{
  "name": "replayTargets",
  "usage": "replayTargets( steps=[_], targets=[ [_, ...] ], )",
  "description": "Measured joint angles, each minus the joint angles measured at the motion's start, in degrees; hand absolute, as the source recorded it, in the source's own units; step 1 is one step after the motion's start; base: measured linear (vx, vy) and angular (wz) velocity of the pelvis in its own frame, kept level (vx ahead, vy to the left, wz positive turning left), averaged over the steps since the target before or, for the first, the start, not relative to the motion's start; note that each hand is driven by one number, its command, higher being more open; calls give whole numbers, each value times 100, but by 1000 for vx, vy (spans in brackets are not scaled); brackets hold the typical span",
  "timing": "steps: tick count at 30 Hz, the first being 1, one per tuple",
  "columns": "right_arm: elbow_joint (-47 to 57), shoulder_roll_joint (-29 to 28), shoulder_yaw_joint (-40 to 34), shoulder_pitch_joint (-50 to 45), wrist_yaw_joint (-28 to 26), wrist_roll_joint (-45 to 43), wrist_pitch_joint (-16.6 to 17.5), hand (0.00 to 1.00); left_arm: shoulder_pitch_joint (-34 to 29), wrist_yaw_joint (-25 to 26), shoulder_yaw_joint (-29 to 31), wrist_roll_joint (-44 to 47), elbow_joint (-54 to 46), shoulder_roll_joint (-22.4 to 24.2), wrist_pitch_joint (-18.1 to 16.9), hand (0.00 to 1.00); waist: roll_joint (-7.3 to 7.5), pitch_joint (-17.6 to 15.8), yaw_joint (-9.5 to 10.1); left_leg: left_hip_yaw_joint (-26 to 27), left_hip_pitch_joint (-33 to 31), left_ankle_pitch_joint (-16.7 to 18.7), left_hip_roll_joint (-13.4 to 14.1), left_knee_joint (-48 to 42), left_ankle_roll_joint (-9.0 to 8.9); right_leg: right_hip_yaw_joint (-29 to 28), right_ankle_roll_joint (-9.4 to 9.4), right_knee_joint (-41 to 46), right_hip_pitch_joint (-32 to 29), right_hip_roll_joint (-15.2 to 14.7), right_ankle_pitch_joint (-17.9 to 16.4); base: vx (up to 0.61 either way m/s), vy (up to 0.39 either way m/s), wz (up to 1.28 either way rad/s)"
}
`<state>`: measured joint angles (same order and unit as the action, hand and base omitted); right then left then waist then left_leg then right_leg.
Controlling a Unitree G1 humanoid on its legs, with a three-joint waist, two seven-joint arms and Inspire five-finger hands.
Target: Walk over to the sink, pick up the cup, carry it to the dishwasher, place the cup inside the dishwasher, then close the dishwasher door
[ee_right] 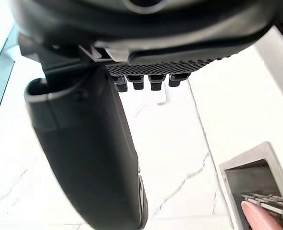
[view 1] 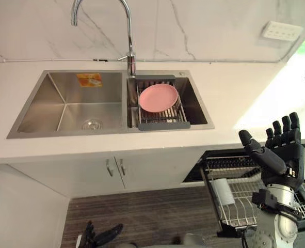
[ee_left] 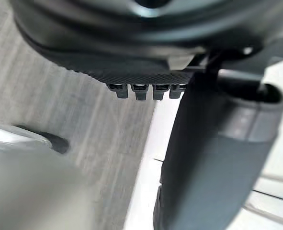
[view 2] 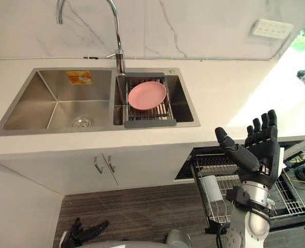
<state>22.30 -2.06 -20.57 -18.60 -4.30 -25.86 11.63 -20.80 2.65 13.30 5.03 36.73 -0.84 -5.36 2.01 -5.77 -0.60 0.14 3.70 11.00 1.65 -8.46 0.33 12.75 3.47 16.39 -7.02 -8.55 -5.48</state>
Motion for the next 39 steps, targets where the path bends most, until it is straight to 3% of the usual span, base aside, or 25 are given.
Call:
replayTargets(
  steps=[1,4,10,17,19,20,22,24,25,26,28,30,31,34,38,39],
  targets=[
    [2,22,70,-36,31,-64,-8,100,-36,-14,1,-74,-41,156,-16,100,-132,57,57,469,23,72,200,-62,-77,76,-5,-136,132,140,-2,186,-127,10],
    [5,24,99,-63,44,-212,-8,100,-31,-13,75,-196,-23,354,-108,100,-241,126,141,760,226,80,345,145,-90,170,-23,-634,523,315,30,124,-73,8],
    [269,-34,541,-142,33,-206,-10,100,-18,43,200,-530,152,421,-160,100,-256,422,141,908,312,116,380,227,-157,162,35,-1290,842,426,288,76,10,-4],
    [421,-35,641,-124,-93,-207,-18,100,-16,498,328,-854,266,433,-200,100,-243,426,158,1261,485,157,340,168,-224,20,78,-1465,1038,404,318,38,27,-10],
    [421,-35,642,-110,-206,-212,-29,100,-20,678,496,-914,404,385,-212,100,-189,342,213,1393,185,314,408,-813,-453,-91,71,-1474,1148,358,294,1,-29,-24],
    [428,-28,642,-110,-229,-212,-31,100,-29,719,530,-944,416,365,-213,100,-169,311,213,1409,11,335,452,-1259,-471,-105,62,-1471,1184,333,280,-20,-56,-11],
    [639,97,616,-106,-241,-220,-38,100,-90,815,536,-949,436,368,-214,100,-261,163,206,1455,-801,310,865,-3192,-443,-100,-51,-1433,1331,378,129,0,0,0],
    [648,169,518,8,-261,-225,-36,100,-172,791,543,-929,468,389,-217,100,-283,176,226,1530,-1050,652,1013,-3225,-329,-109,-51,-1435,1370,349,102,42,82,-1],
    [627,211,425,176,-258,-302,-36,100,-162,787,541,-894,465,393,-254,100,-275,172,260,1619,-1146,699,1019,-2607,-271,-133,-33,-1448,1369,247,90,73,109,-2],
    [603,224,405,257,-259,-387,-36,100,-163,786,540,-901,460,397,-272,100,-275,172,262,1663,-1162,683,1006,-2248,-260,-138,-20,-1455,1372,189,82,82,167,-1],
    [567,225,455,338,-261,-445,-6,100,-209,801,544,-953,462,431,-366,100,-272,191,301,1734,-1023,3,839,-1369,-306,-202,152,-1476,1460,-61,7,120,236,-9],
    [580,210,601,339,-256,-437,-2,100,-235,830,539,-1058,474,389,-374,100,-214,280,278,1835,-1024,45,629,-1335,-198,-263,241,-1622,1490,-230,56,209,259,-14],
    [591,213,783,399,-254,-425,-6,100,-213,873,539,-1143,470,344,-398,100,-139,272,308,1998,-1041,112,512,-1408,-84,-338,419,-1691,1482,-391,174,231,243,-23],
    [593,171,974,476,-244,-424,-12,100,-160,886,534,-1183,480,269,-365,100,-48,319,351,2095,-941,195,317,-1334,36,-404,529,-1760,1514,-565,331,214,188,-13],
    [587,174,950,474,-239,-419,-11,100,-105,876,510,-1184,537,235,-364,100,1,404,373,2032,-679,241,123,-901,51,-359,584,-1403,1397,-639,443,121,105,0],
    [544,179,924,500,-241,-418,-11,100,-44,868,459,-1184,665,217,-354,100,-94,450,377,2009,-583,247,123,-716,61,-382,601,-818,1105,-637,430,87,134,-18]
  ],
)
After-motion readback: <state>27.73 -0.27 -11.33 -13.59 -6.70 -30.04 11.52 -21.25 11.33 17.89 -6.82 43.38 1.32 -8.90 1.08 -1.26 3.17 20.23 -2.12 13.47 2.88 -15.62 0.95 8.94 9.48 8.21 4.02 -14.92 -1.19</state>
